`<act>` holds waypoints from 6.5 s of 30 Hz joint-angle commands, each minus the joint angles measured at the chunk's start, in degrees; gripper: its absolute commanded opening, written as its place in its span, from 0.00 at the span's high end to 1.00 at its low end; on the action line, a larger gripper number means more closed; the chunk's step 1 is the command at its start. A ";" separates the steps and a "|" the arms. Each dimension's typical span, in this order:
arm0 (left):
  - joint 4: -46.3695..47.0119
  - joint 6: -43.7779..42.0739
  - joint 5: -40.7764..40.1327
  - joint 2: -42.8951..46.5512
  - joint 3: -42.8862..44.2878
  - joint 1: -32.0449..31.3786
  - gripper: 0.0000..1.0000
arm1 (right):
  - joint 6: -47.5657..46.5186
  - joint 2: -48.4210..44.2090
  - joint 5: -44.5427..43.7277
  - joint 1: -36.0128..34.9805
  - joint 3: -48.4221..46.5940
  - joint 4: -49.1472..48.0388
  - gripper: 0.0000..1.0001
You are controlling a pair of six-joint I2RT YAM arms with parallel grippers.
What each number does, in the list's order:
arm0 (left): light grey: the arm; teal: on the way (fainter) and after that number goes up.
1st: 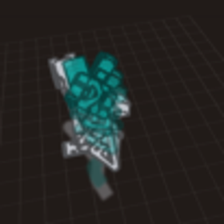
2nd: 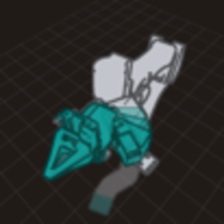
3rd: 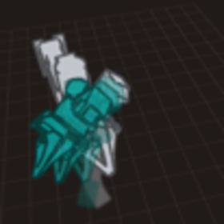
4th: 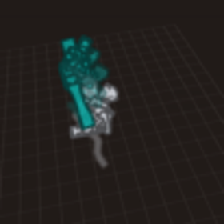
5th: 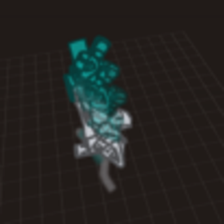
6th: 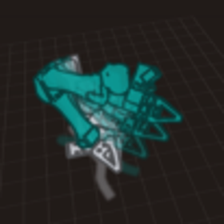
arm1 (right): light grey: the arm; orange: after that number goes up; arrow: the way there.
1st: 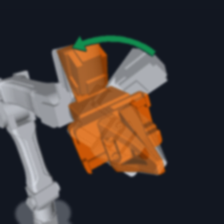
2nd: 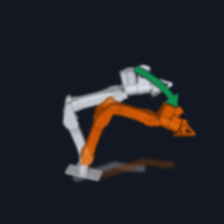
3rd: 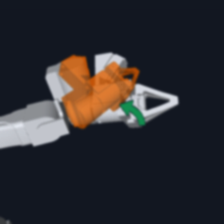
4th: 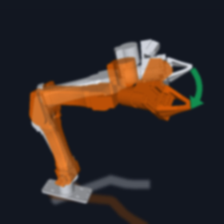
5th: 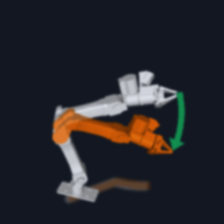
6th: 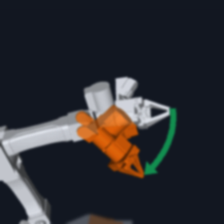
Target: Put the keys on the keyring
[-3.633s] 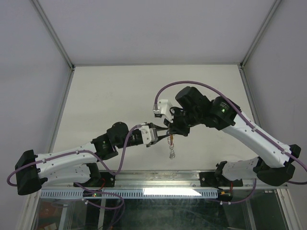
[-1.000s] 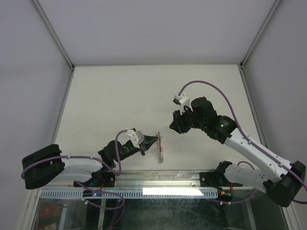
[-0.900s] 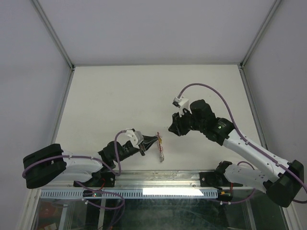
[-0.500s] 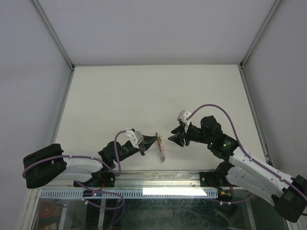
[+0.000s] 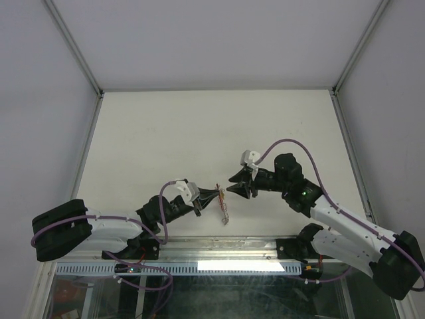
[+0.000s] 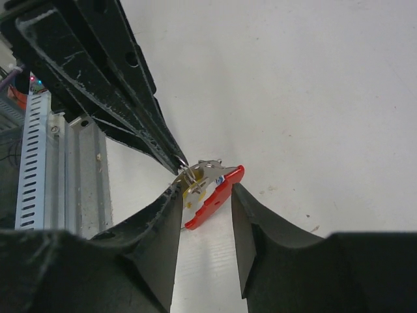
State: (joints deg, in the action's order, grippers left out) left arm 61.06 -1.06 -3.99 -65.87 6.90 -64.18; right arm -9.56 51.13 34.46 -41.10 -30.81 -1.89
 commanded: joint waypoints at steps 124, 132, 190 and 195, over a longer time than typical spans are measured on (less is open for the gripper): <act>-10.63 -6.58 3.28 2.61 11.03 -0.59 1.00 | -4.32 12.86 -4.65 -0.04 -23.06 30.60 1.00; -10.14 -6.85 3.56 2.57 10.71 -0.58 1.00 | -2.48 14.02 -5.37 1.32 -20.83 29.08 1.00; -14.38 -7.14 4.78 -0.40 16.07 -0.51 0.67 | -8.72 9.31 2.64 1.57 -25.99 34.63 1.00; -14.09 -6.58 4.63 -1.42 16.44 -0.50 0.71 | -8.63 9.42 2.74 1.34 -26.03 34.57 1.00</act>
State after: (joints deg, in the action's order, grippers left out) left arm 44.73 -8.54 -0.95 -66.81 20.97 -64.18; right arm -18.35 60.80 35.42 -39.31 -55.20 35.48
